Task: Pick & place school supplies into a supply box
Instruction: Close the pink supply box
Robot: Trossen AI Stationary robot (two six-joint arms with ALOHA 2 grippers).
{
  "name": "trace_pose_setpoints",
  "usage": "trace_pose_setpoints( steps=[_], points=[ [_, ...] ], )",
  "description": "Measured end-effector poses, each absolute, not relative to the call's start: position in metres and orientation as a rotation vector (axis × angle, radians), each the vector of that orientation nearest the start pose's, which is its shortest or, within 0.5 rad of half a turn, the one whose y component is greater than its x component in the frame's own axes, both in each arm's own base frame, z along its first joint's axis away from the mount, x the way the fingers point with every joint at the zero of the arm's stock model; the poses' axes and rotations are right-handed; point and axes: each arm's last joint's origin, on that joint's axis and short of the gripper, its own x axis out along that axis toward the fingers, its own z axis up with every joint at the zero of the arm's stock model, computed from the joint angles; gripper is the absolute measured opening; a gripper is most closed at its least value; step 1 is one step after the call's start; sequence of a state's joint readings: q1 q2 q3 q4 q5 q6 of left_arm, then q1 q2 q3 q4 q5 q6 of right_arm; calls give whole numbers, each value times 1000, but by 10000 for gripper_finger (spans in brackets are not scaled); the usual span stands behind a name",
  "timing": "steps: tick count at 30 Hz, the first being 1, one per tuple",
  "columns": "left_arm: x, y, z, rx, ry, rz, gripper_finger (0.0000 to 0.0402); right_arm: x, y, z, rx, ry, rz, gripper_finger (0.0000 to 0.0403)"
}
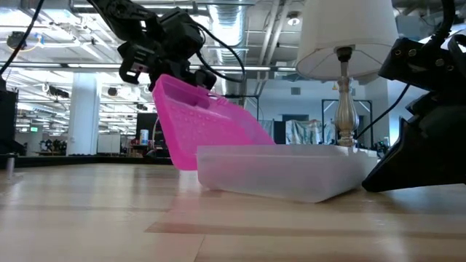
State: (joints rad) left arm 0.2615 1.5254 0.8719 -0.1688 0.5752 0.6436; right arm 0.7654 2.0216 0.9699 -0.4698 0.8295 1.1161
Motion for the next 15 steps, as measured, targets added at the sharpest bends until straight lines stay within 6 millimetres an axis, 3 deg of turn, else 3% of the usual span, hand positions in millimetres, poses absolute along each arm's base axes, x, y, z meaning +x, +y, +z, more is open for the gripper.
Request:
trace_pose_setpoints(
  steps=[15],
  points=[
    [290, 50, 196, 331, 742, -468, 132, 242, 200, 71, -72, 827, -578, 63]
  ],
)
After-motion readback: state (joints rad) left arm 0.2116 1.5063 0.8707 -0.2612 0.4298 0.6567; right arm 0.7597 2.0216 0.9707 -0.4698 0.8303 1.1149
